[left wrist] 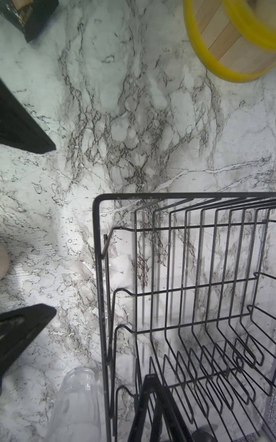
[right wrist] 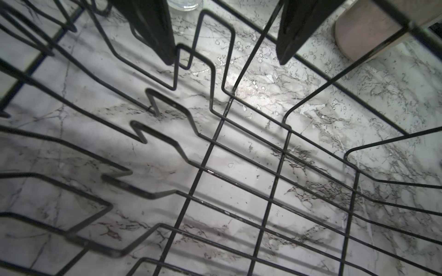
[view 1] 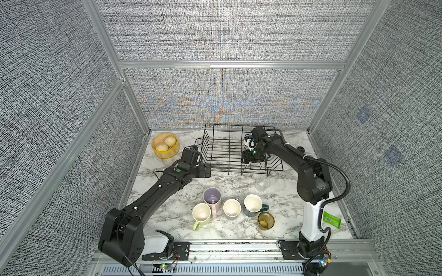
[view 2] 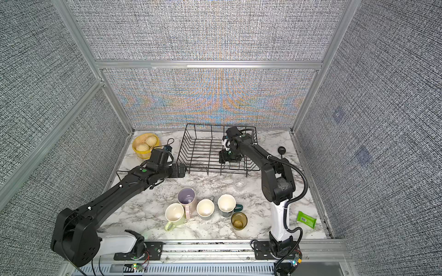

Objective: Load cups into a dish rack
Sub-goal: Rotate the dish rack at the top-center of the table, then pick up the cup from the center of the table.

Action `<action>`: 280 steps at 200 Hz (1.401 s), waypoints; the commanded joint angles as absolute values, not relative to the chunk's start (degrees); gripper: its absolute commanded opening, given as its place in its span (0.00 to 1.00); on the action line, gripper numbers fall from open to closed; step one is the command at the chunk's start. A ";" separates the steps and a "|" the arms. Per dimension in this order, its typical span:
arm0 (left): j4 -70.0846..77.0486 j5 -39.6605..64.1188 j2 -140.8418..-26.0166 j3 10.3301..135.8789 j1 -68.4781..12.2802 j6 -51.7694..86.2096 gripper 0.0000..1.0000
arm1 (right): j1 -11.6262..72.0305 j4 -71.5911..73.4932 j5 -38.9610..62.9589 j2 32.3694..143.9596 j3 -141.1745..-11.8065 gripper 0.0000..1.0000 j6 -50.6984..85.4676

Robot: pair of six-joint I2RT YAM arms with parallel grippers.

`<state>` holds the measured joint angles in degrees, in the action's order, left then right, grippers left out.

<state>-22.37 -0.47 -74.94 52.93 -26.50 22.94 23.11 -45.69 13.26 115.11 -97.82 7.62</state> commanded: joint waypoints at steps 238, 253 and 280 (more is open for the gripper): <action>-37.05 6.69 -73.28 48.26 -35.82 31.04 0.56 | 27.24 -34.22 8.97 90.06 -77.43 0.69 9.03; -38.33 5.51 -75.57 49.09 -36.65 31.02 0.46 | 27.24 -33.91 8.59 89.49 -76.65 0.68 9.14; -37.42 5.17 -77.07 49.32 -37.35 31.19 0.20 | 27.33 -34.26 8.19 88.38 -75.68 0.68 9.18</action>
